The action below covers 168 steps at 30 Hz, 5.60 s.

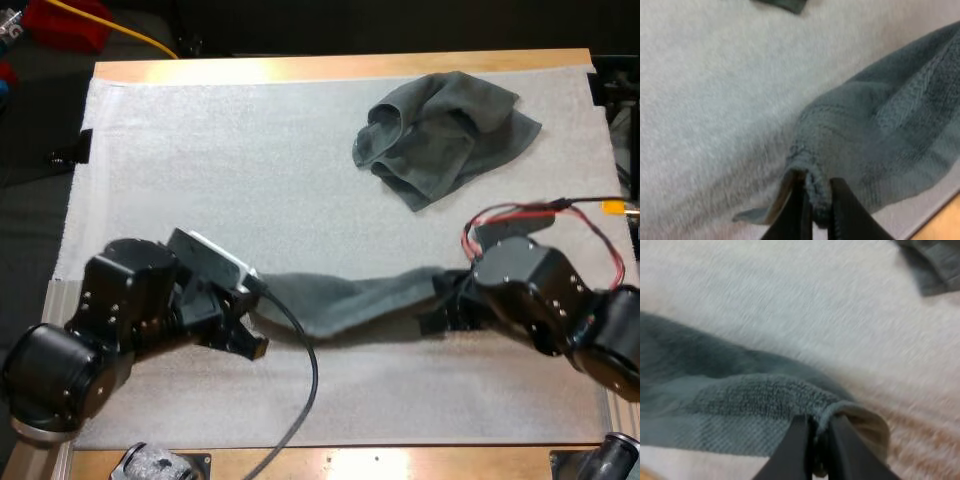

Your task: Pick towel from pile, fold and stack

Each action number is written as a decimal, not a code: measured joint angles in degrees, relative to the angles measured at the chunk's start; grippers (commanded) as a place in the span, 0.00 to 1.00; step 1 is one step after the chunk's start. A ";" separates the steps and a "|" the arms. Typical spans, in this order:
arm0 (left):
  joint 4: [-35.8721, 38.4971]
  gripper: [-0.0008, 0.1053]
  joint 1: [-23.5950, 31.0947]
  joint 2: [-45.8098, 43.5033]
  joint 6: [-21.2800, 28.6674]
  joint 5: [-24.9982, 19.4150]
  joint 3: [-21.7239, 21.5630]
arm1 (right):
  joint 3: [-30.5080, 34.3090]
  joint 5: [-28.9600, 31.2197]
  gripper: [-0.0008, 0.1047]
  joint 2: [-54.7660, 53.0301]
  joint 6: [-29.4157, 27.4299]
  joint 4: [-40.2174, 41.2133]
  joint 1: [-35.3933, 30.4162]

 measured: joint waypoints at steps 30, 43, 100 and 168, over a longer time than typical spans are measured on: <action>2.70 0.01 -14.80 2.09 -7.10 -13.48 8.10 | 7.01 16.12 0.02 0.34 13.76 8.18 16.01; -4.89 0.01 -2.07 14.86 0.74 -6.99 8.10 | 10.25 -2.37 0.02 6.53 7.32 -5.60 -7.87; -21.35 0.65 18.43 39.65 -0.76 19.88 8.10 | 10.25 -26.45 0.73 25.16 5.49 -24.19 -29.80; 3.64 0.65 18.43 -6.00 5.59 14.15 8.10 | 16.50 -7.55 0.02 21.81 -1.66 -25.04 -1.29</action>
